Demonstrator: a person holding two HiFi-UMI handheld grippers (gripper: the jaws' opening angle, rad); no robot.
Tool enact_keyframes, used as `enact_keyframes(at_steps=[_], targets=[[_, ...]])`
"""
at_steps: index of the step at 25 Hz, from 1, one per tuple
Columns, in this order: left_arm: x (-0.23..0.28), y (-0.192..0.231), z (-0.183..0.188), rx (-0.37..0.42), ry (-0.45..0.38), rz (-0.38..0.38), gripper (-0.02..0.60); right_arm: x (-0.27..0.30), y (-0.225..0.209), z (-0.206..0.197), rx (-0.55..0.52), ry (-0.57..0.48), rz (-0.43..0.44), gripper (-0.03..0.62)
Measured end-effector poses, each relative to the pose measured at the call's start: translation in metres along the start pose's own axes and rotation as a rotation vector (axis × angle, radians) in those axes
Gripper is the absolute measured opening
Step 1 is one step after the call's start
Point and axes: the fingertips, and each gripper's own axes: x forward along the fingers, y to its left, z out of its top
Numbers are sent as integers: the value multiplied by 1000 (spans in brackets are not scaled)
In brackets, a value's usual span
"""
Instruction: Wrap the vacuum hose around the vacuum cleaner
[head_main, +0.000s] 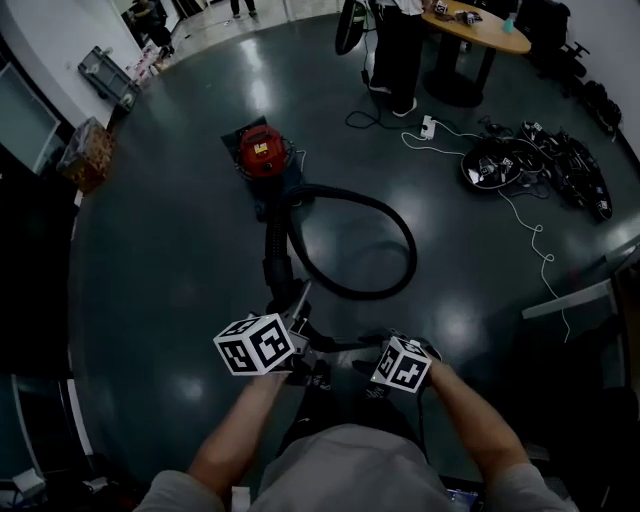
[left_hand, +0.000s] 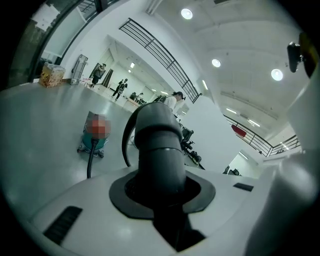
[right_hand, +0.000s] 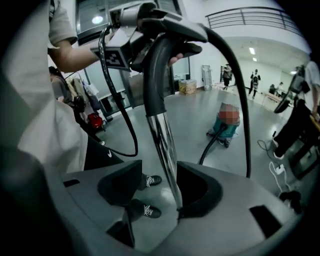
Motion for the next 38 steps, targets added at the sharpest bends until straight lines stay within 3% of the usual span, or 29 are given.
enact_keyframes(at_steps=[6,9,12,16,18,21,24,26,30,38], targets=[[19,44,14,-25,30,-29,104,16,-24,-14,420,-156,-151,199],[26,60,23,-94,30,-51,103,39,-34,-21,496,-178,-221,251],[26,63,29,-154,45,-74,103,62,-42,-24,448,-144,-307,312],[21,60,33,-203,71,-103,101,86,-58,-22,348,-91,-404,313],[18,61,36,-242,76,-125,101,98,-66,-18,317,-75,-409,313],[12,56,46,-369,78,-189,98,108,-71,-7,254,-60,-389,313],[1,67,57,-399,87,-211,98,115,-68,6,141,-52,-369,308],[-4,75,65,-404,84,-228,97,115,-70,17,78,-50,-376,167],[-12,91,83,-430,66,-262,97,115,-66,35,-5,-15,-345,142],[-25,150,86,-541,77,-139,100,95,-55,53,-85,42,-328,130]])
